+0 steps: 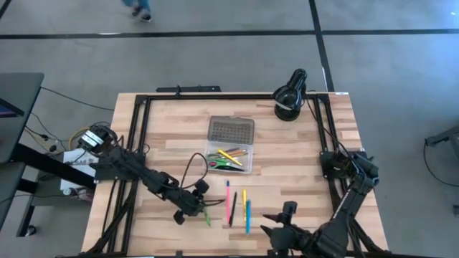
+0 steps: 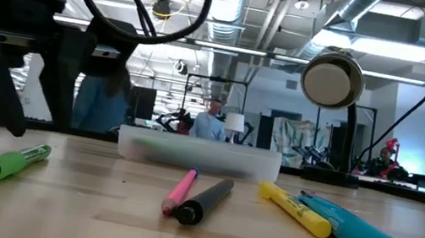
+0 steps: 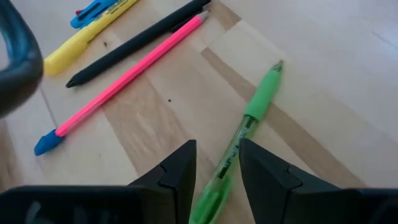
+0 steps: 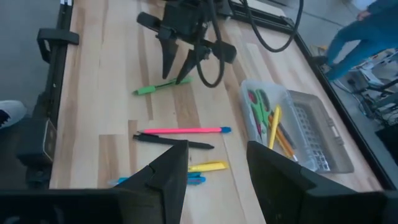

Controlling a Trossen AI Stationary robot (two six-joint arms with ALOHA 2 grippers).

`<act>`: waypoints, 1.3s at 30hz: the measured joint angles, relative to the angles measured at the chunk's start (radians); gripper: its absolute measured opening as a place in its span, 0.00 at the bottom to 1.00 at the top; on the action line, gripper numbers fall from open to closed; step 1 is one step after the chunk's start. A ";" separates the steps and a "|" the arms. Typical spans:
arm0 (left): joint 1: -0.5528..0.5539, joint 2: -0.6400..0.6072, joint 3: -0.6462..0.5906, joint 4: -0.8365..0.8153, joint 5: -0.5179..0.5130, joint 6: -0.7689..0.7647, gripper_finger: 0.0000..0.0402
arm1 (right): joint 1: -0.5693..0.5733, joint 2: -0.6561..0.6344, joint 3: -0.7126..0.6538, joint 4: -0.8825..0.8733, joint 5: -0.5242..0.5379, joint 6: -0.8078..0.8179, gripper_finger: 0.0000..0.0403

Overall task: Pick & place school supplies into a supply box
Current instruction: Put the green pen into the transparent supply box

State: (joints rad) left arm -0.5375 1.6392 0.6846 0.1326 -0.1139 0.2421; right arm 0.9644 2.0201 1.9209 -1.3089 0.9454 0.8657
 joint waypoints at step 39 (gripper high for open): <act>0.100 0.143 0.010 0.039 0.120 -0.194 0.29 | 0.002 0.001 -0.050 0.028 0.007 0.025 0.39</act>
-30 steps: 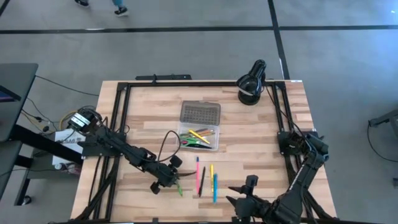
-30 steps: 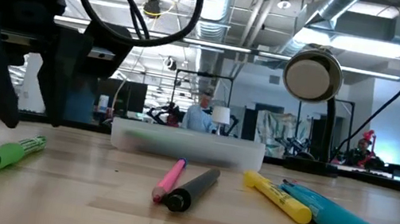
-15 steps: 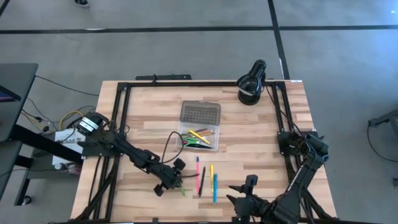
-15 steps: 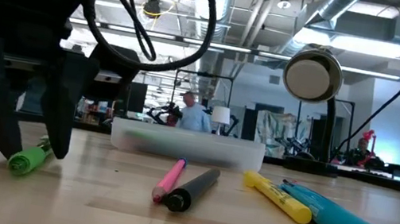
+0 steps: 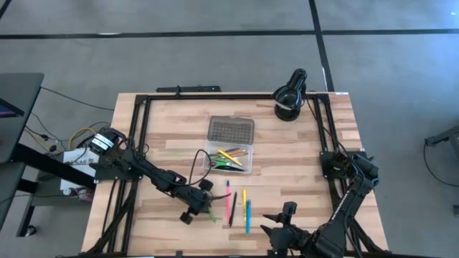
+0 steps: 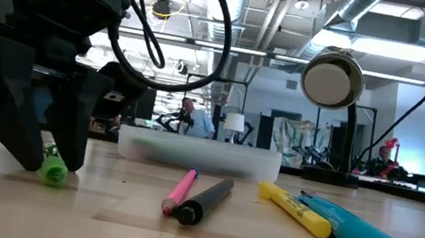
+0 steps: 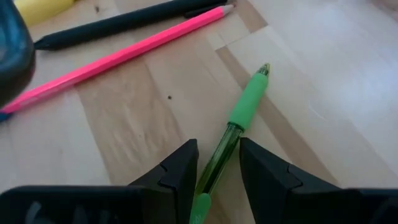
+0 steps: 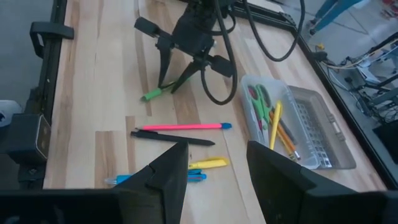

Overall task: Pick & place school supplies into a supply box
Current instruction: Put the green pen into the transparent supply box

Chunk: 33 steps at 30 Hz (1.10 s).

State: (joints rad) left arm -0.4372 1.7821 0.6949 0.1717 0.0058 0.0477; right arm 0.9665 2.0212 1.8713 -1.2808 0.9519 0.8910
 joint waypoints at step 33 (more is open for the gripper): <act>0.049 -0.050 -0.003 -0.131 -0.043 -0.037 0.29 | 0.000 0.002 0.000 0.025 -0.006 0.000 0.39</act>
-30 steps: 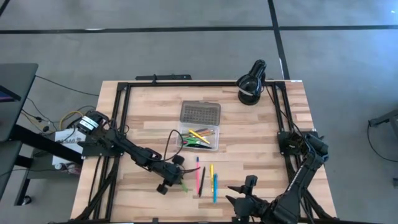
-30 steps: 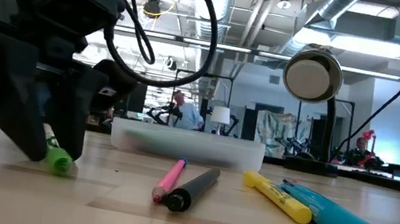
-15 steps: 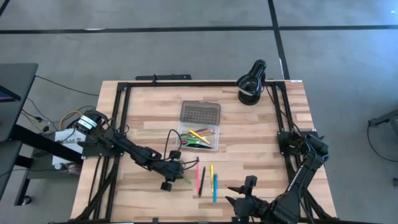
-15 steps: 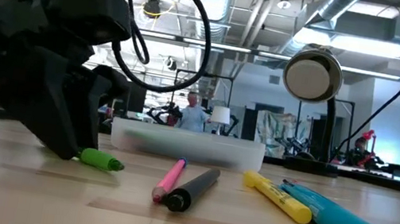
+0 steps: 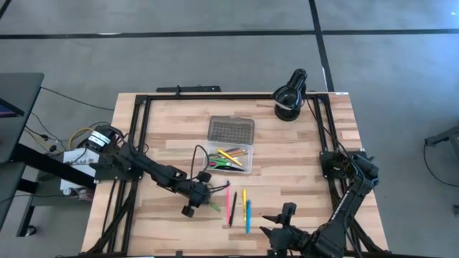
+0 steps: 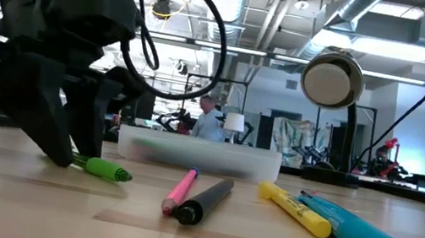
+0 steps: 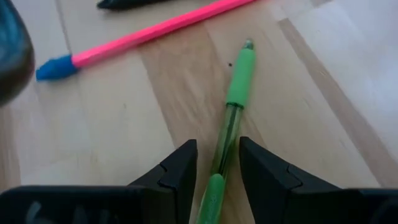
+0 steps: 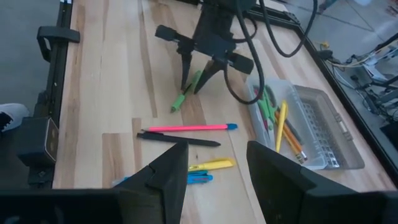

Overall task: Pick & place school supplies into a supply box
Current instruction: Put the green pen into the transparent supply box

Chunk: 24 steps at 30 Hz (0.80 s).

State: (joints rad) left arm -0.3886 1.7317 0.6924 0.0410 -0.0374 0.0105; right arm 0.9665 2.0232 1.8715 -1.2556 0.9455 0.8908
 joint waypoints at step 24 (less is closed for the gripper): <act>0.011 -0.001 0.034 -0.081 -0.003 -0.091 0.29 | 0.000 0.002 0.000 0.008 -0.001 0.000 0.32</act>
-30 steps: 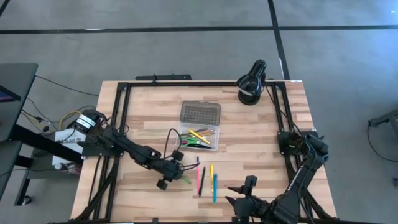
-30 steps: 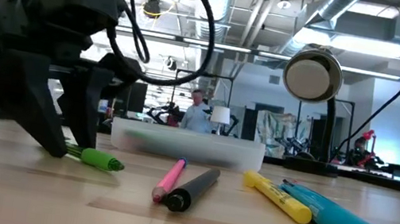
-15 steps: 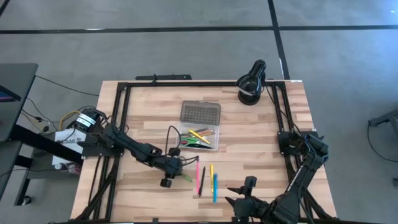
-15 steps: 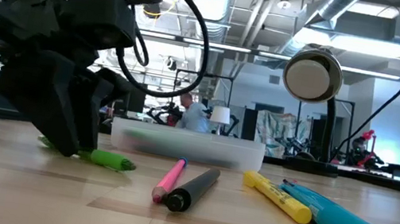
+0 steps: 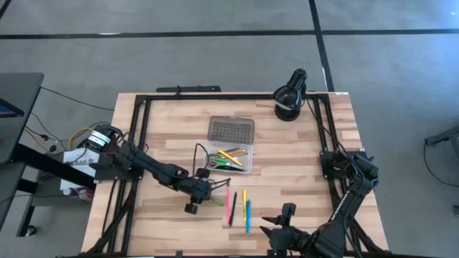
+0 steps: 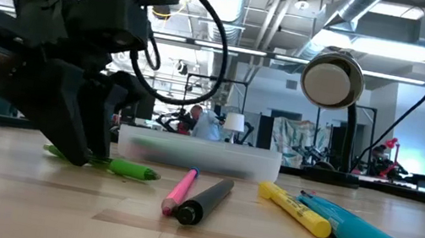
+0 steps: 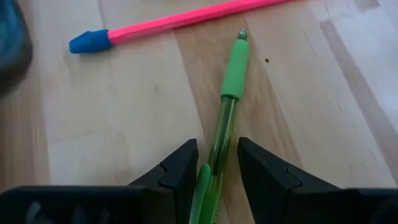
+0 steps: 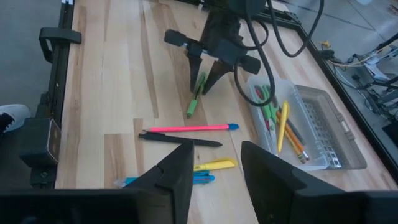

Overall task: Pick & place school supplies into a supply box
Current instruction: Put the green pen into the transparent supply box

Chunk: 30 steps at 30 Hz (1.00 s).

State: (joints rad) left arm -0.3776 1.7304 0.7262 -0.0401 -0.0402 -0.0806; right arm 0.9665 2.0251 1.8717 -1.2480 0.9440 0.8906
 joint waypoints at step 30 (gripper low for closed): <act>0.010 0.004 0.137 -0.257 0.006 0.053 0.13 | -0.013 0.000 0.000 0.000 -0.004 0.000 0.31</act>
State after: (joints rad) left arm -0.3676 1.7340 0.8635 -0.2970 -0.0345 -0.0277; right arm 0.9532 2.0251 1.8717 -1.2480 0.9398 0.8902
